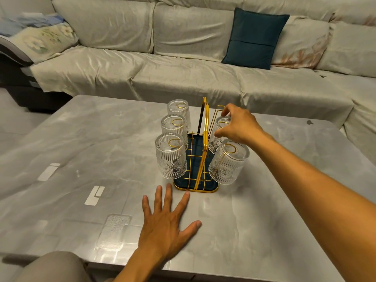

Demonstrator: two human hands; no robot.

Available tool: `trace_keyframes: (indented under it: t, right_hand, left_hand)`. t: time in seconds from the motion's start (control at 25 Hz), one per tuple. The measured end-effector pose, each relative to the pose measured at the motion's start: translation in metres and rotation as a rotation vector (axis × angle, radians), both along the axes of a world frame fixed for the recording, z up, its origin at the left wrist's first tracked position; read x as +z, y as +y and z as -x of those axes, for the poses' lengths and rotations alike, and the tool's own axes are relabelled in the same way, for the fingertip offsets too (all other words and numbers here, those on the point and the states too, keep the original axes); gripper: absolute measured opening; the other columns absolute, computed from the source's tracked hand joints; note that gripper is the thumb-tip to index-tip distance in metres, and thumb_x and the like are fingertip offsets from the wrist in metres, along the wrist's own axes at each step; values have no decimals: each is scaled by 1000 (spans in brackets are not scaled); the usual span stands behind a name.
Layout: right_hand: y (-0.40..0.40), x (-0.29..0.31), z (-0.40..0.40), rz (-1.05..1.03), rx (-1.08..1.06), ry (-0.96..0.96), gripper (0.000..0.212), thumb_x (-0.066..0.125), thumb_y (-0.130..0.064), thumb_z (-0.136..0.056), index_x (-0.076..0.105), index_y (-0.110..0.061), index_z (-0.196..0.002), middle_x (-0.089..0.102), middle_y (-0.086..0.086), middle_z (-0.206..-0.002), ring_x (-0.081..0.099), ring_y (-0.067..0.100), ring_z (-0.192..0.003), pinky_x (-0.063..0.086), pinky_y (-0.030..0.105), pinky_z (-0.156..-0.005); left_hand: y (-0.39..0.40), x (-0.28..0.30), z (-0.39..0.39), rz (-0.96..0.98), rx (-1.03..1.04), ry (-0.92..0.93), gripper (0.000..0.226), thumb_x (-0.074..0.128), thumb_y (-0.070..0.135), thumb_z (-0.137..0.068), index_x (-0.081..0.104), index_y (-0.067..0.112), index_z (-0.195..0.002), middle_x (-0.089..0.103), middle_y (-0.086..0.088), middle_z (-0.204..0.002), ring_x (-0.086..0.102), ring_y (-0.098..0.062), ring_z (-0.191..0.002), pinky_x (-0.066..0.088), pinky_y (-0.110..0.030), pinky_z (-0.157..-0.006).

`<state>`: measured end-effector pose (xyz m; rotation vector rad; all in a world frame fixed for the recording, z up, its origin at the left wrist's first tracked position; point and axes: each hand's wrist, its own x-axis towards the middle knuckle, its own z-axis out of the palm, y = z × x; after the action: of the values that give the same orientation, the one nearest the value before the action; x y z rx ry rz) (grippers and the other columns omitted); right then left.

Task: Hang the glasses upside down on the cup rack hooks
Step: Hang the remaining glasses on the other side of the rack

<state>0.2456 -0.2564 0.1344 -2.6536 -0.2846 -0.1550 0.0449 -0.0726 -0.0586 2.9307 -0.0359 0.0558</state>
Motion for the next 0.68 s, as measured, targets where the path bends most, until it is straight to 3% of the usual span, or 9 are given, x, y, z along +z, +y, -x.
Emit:
trace_keyframes:
  t: [0.24,0.36,0.48,0.68]
  right_hand:
    - [-4,-2,8,0,43,3,57,77,-44,-67,50,-22,-113,59,1,-113,55,22,-92,52,41,-75]
    - [-23,-6,10,-229,-10,-47,54,62,-60,-77,54,-22,-115,54,-6,-114,53,16,-97,45,35,-77]
    - [-58,-27,4,-434,-218,-104,45,62,-49,-82,54,-21,-116,57,0,-124,53,19,-108,39,30,-80]
    - [-88,-79,-11,-356,-305,44,72,71,-34,-77,34,-26,-139,43,8,-143,45,29,-123,39,35,-91]
  left_hand:
    - [-1,2,1,2,5,16,74,6,90,-78,-17,59,-141,-25,0,-159,-32,-27,-143,-19,-63,-112]
    - [-1,5,1,-16,3,28,74,3,90,-77,-20,59,-141,-28,0,-158,-35,-25,-142,-20,-62,-112]
    - [0,9,2,-21,-7,36,75,2,89,-78,-18,57,-142,-27,-1,-159,-34,-26,-142,-21,-61,-112]
    - [0,13,3,-30,2,50,74,4,89,-79,-16,57,-143,-25,-2,-160,-32,-24,-143,-19,-59,-114]
